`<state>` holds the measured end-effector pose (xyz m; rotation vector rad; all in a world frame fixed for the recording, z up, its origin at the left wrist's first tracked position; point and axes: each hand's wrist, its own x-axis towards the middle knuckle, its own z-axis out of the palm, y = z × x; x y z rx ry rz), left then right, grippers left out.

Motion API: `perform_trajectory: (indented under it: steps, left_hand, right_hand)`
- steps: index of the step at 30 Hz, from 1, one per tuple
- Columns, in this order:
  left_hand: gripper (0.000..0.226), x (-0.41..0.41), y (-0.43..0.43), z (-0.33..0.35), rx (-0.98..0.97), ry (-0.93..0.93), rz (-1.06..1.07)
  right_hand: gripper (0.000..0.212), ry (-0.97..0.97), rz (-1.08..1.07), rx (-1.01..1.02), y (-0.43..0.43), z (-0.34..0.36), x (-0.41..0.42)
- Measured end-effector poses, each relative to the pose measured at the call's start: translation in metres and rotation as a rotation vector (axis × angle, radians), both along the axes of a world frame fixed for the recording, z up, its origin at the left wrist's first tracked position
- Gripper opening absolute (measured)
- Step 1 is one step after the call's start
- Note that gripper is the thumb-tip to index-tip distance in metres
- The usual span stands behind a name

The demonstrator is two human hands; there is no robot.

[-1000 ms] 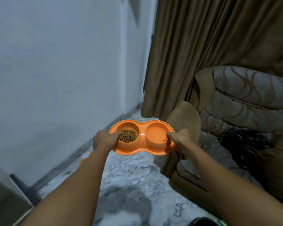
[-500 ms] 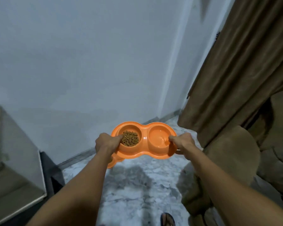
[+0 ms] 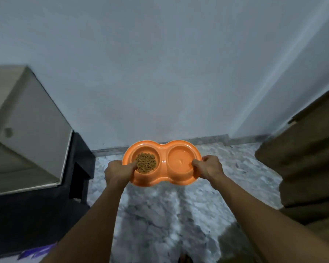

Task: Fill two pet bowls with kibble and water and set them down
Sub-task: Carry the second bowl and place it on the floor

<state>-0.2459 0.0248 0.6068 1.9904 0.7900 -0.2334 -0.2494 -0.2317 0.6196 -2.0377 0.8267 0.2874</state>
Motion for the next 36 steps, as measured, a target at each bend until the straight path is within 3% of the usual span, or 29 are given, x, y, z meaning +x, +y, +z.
perform_trajectory:
  steps: [7,22,28,36]
  left_hand:
    - [0.026,0.024,0.005,-0.153,-0.007,0.005,0.017]
    - [0.029,0.063,0.004,-0.525,-0.007,0.058,0.008]
    - [0.027,0.069,0.001,-0.615,-0.009,0.085,0.022]
    - [0.031,0.073,-0.002,-0.667,0.014,0.135,0.002]
  right_hand:
    - [0.016,0.046,0.045,0.001,0.007,-0.143,0.034]
    - [0.020,0.100,0.009,0.011,0.011,-0.519,0.075]
    - [0.016,0.105,-0.007,-0.017,0.009,-0.608,0.082]
    - [0.019,0.114,0.031,-0.053,0.003,-0.660,0.092]
